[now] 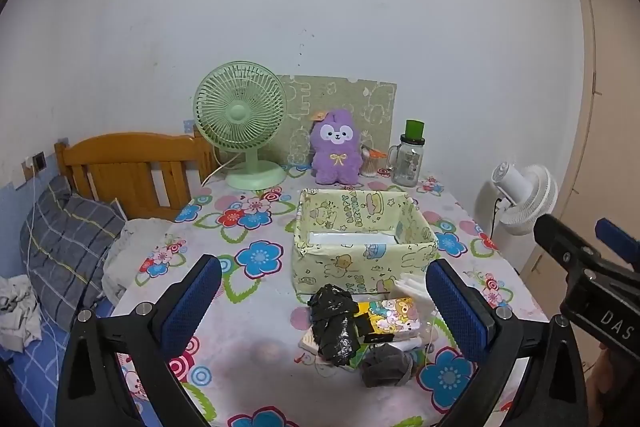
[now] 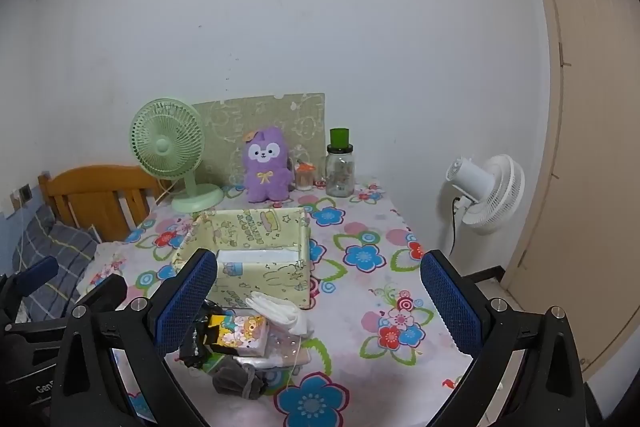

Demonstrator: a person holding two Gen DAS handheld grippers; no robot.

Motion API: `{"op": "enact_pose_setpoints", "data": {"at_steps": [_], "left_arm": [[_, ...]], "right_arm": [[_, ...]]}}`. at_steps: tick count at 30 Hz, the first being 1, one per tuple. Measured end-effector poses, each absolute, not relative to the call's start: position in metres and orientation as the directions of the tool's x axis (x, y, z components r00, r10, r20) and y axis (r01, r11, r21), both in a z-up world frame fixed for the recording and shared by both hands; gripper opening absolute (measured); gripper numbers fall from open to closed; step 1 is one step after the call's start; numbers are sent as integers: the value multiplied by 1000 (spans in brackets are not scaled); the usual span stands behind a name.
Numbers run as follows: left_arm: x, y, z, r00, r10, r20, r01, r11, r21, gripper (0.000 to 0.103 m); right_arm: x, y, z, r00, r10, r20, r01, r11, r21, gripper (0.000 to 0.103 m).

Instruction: Organize soft objects

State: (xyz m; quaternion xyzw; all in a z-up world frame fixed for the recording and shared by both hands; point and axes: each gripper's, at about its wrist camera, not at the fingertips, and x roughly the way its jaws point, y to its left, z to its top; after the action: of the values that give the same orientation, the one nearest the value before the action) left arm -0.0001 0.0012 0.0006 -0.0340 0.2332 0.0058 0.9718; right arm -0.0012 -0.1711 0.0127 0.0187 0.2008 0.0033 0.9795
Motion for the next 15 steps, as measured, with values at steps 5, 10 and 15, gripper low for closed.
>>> {"op": "enact_pose_setpoints", "data": {"at_steps": [5, 10, 15], "left_arm": [[0, 3, 2, 894, -1, -447, -32, 997, -67, 103], [1, 3, 2, 894, -7, -448, -28, 997, -72, 103], [3, 2, 1, 894, -3, -448, -29, 997, -65, 103]], "right_arm": [[-2, -170, 13, 919, 20, -394, -6, 999, 39, 103], [-2, -170, 14, 919, 25, -393, -11, 999, 39, 103], [-2, -170, 14, 919, 25, -393, -10, 999, 38, 103]]}}
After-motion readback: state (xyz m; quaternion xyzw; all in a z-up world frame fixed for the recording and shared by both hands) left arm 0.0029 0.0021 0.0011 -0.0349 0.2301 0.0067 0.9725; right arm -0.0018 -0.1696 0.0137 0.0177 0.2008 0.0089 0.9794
